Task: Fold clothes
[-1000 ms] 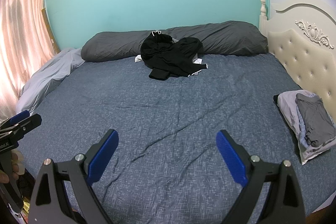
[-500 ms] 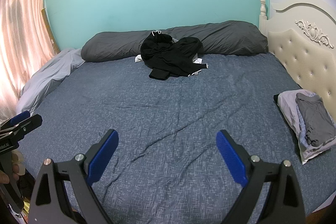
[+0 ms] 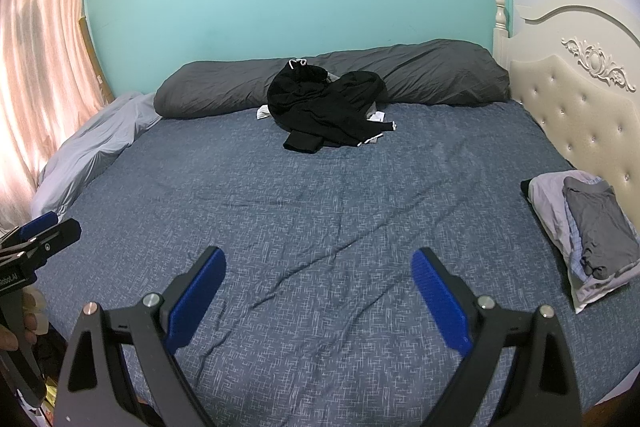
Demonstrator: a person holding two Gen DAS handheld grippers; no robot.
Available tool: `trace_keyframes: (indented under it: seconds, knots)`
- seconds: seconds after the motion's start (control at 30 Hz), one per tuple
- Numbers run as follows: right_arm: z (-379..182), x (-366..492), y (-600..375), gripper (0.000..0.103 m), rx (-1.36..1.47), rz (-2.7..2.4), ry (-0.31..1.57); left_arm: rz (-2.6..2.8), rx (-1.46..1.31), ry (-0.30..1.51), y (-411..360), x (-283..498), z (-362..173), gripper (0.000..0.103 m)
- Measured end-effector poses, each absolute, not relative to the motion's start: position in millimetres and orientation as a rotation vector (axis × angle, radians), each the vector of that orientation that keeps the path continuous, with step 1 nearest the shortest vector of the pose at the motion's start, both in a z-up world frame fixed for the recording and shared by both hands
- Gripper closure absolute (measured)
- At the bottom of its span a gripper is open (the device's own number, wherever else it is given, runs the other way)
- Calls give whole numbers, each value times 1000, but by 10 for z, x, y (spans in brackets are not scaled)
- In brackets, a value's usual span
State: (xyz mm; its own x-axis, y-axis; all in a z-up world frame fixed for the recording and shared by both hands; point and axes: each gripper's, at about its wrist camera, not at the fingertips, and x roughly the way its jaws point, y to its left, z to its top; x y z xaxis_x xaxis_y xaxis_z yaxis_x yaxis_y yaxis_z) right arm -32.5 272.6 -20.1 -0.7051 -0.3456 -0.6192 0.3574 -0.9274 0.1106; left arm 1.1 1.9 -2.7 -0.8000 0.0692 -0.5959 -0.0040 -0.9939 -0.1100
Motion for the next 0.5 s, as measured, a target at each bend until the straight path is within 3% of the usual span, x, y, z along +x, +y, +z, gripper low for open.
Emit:
trace_keyframes:
  seconds: [0.5]
  knots:
    - [-200, -335, 2736, 8, 935, -2593, 24, 2940, -978, -161, 41, 23, -32, 0]
